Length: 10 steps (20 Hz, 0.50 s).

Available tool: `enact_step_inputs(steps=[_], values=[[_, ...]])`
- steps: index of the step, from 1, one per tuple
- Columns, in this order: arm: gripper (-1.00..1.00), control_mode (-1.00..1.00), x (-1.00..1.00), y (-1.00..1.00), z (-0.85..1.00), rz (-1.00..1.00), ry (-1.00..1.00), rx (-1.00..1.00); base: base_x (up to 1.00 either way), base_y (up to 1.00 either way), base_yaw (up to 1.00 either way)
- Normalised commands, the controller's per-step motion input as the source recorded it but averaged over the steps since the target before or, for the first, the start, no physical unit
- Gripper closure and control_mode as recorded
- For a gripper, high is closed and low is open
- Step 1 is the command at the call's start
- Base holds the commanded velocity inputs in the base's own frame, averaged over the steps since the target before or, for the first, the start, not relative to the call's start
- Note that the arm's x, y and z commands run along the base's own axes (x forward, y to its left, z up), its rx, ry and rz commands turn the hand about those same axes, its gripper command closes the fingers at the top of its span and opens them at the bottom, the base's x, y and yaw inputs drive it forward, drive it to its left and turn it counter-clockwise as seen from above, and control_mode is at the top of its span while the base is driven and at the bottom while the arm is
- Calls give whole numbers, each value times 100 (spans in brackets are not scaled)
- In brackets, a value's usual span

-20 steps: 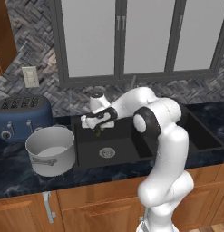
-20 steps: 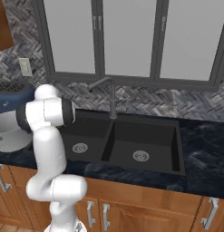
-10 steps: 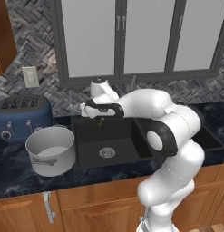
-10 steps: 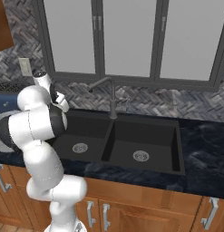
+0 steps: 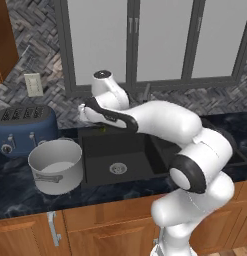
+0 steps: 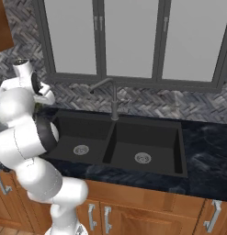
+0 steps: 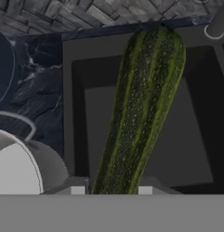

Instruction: Dump the squash from the pot into the sink. Then turn on the water and wash the squash. Then turn off the water and put the squash back in the pot.

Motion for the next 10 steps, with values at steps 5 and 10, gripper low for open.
enact_step_inputs(steps=[5, 10], values=[[100, -100, -61, 63, 18, 5, 0, 0, 0, 0, 0], [100, -100, -44, 69, 0, 6, 0, 0, 0, 0, 0]])
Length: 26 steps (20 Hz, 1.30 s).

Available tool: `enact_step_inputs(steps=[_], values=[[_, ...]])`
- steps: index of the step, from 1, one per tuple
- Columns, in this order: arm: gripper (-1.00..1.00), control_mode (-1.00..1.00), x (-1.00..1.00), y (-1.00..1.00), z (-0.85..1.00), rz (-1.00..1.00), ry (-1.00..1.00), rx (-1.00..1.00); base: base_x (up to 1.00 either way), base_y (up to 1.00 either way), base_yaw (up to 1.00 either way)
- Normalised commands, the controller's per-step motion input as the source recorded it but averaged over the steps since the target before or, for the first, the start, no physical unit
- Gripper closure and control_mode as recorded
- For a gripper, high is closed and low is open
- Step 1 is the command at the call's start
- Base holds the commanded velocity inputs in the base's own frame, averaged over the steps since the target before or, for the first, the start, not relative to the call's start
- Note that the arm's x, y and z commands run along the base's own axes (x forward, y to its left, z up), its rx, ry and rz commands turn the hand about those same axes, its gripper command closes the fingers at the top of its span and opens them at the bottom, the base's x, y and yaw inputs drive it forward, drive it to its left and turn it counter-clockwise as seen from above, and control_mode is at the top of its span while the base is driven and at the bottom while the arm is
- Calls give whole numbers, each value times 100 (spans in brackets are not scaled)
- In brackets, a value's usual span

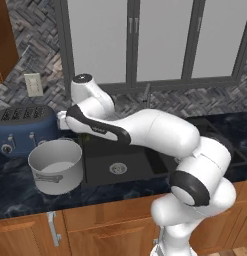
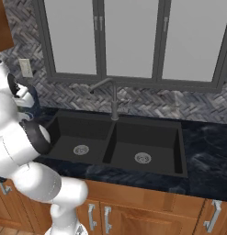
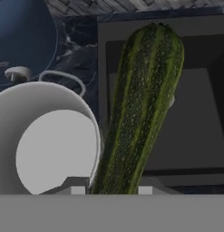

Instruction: Dump the squash from the pot into the sink. Then turn on the water and wash the squash. Then turn off the water and put the squash back in the pot.

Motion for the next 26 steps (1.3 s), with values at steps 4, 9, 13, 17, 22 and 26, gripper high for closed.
enact_step_inputs(steps=[4, 9, 13, 17, 22, 26], values=[[100, -100, -16, 70, 0, 3, 0, 0, 0, 0, 0], [100, -100, 0, 60, 0, 0, 0, 0, 0, 0, 0], [100, -100, 0, 36, -7, 0, 0, 0, 0, 0, 0], [100, -100, 0, 8, -28, 0, 7, 0, 0, 0, 0], [100, -100, 0, 2, -43, 0, 7, 0, 0, 0, 0], [100, -100, 0, 11, -45, 0, 10, 0, 0, 0, 0]])
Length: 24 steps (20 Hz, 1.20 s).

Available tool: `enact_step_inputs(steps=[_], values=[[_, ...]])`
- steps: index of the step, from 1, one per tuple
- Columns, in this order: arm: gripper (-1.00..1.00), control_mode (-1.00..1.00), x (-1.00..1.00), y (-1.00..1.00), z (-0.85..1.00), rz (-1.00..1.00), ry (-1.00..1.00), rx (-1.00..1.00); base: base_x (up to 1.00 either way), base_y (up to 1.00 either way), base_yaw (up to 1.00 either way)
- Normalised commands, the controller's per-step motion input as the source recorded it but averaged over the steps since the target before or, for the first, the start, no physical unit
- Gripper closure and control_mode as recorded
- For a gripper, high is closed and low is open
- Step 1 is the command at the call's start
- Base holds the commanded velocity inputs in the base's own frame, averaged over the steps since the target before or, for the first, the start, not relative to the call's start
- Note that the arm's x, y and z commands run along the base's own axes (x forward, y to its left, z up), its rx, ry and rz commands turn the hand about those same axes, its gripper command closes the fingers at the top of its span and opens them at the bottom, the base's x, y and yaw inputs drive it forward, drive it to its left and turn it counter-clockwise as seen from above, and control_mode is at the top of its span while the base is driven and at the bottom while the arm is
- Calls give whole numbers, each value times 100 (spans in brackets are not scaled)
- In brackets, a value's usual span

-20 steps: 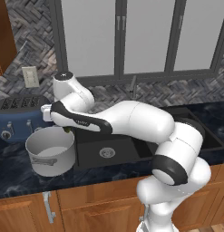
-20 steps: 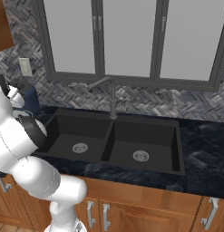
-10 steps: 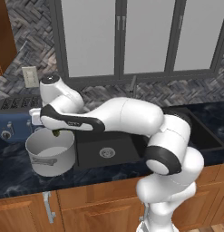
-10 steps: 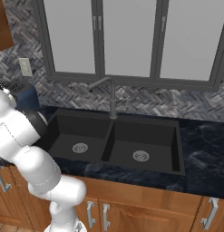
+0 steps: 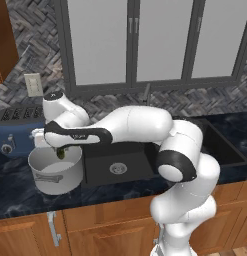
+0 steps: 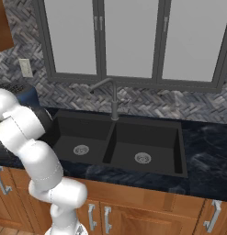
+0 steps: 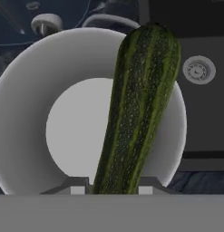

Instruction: Dump the squash from the pot into the sink. Then turn on the water and wash the squash. Then turn off the water and put the squash back in the pot.

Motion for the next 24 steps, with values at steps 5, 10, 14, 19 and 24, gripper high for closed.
enact_step_inputs(steps=[5, 10, 14, 19, 24], values=[[100, -100, 0, 12, -47, 0, 9, 0, 0, 0, 0], [100, -100, 13, 15, -30, 0, 9, 0, 0, 0, 0], [100, -100, 16, 16, -24, 0, 8, 0, 0, 0, 0], [100, -100, 6, 11, -25, 0, 6, 0, 0, 0, 0], [100, -100, 0, 13, -34, 0, 3, -2, 0, 0, 0]])
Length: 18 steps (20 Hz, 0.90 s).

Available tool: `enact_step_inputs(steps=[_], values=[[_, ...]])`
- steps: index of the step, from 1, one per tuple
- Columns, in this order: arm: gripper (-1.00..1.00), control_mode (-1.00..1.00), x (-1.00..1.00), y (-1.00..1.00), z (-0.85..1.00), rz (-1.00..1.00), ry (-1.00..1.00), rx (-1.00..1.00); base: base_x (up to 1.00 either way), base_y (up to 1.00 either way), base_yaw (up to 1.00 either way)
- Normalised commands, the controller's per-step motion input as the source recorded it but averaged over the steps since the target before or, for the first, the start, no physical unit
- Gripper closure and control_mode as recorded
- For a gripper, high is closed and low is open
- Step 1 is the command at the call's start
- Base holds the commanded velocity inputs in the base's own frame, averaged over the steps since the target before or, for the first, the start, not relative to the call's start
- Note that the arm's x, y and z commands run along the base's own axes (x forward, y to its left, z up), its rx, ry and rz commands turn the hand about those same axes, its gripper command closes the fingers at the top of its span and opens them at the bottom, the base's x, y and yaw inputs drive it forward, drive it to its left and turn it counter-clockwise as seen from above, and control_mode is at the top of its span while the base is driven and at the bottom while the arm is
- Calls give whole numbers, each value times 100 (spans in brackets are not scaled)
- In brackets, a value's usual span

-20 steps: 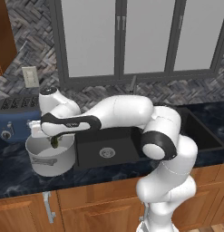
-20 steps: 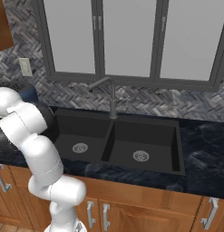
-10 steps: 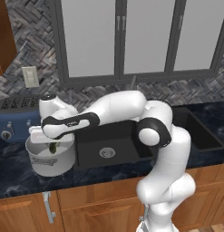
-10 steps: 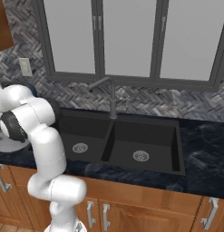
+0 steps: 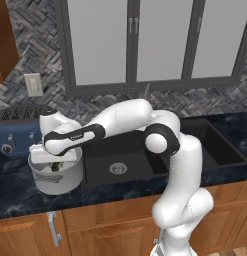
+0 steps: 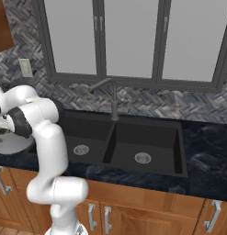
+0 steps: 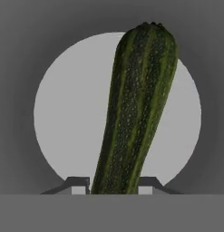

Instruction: Dump the squash from the pot into the sink. Then turn on the water and wash the squash. Then turn off the water and put the squash back in the pot.

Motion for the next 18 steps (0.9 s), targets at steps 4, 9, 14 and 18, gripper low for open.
enact_step_inputs(steps=[4, 9, 14, 18], values=[[100, -100, 2, 13, -22, 0, 0, -4, 0, 0, 0], [100, -100, 9, 7, -9, 0, 0, -1, 0, 0, 0], [-100, -100, 1, 2, -8, 0, 0, -2, 0, 0, 0], [-100, -100, 0, 0, 0, 0, 0, 0, 0, 0, 0]])
